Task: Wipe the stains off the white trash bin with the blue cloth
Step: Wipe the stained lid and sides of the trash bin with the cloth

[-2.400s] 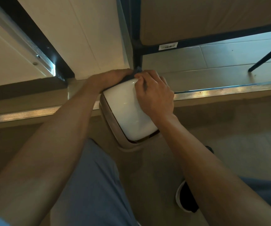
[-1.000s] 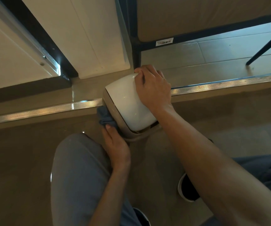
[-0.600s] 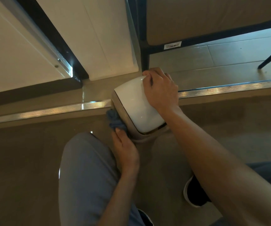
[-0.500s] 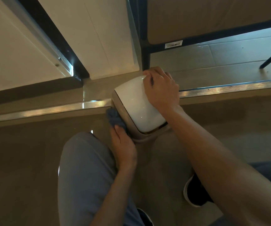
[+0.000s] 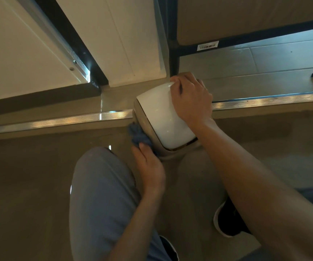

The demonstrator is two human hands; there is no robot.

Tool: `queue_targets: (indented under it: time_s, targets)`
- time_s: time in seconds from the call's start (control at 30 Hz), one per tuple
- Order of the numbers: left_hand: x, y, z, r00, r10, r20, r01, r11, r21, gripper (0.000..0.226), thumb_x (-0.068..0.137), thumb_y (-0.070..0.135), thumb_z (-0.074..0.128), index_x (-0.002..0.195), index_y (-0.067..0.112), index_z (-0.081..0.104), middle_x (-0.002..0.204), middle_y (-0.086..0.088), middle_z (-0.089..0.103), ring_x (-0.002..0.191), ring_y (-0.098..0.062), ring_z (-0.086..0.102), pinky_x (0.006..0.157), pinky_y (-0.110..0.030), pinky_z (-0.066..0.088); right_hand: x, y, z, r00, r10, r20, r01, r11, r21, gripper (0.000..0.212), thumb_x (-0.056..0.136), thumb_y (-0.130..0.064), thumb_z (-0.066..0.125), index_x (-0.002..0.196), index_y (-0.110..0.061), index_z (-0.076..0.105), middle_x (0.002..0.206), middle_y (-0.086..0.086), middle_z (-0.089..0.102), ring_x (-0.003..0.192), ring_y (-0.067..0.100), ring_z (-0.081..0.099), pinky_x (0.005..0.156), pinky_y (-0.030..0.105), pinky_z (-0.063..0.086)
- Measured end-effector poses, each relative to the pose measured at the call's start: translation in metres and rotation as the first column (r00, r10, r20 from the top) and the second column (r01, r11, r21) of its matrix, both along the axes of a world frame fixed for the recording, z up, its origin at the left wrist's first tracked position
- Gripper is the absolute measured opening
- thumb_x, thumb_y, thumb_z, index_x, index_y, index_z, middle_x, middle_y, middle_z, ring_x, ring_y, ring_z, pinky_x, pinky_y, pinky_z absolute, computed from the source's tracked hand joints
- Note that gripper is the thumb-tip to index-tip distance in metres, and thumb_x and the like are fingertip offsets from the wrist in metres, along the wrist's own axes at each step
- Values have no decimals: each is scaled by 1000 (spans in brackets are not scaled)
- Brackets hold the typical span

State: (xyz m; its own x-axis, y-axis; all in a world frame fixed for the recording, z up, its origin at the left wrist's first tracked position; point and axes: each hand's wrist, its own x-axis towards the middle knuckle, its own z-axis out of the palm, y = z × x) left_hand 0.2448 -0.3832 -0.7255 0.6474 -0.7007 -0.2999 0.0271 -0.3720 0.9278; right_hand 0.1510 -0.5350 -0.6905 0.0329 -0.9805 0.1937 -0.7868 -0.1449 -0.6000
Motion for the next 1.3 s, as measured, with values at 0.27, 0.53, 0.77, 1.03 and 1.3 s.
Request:
queue_targets:
  time_s: [0.27,0.53,0.77,1.03,1.3]
  targets:
    - [-22,16,-12,998,58,-37,-61,995,-83,37,112,28,31,148,24,37,150,-2,48,137,-14,46,120,-41,31,1,0,0,999,-31,28,31,999,-21,34,103,-34,37,118,-24,66,125,-10,60,109,18,59,82,41,52]
    - [-1,-5,-15,996,88,-19,-90,993,-72,25,112,29,31,136,34,39,143,3,51,134,-17,49,118,-38,34,5,-2,-1,997,-69,26,69,998,-9,33,103,-34,37,117,-24,66,126,-9,59,109,19,58,81,40,51]
    - [-41,43,-21,1000,22,-6,-22,999,-37,29,101,23,60,128,27,52,130,-6,52,111,13,51,91,-5,43,4,-3,-2,998,-55,9,55,998,-21,33,103,-33,37,119,-24,65,126,-7,59,109,20,58,80,38,49]
    - [-7,52,-10,940,-172,293,175,984,18,27,88,30,79,115,27,74,105,6,55,93,7,58,81,-17,52,3,-3,-2,1000,-30,4,30,1000,-10,34,103,-34,36,121,-24,64,127,-7,58,112,19,57,81,36,46]
    - [-46,1,19,490,-581,649,511,795,326,29,96,40,64,122,29,68,118,-4,53,71,-27,66,60,-39,56,0,-4,-1,1000,0,-12,0,1000,12,35,104,-33,35,122,-23,63,130,-7,56,115,20,55,80,33,39]
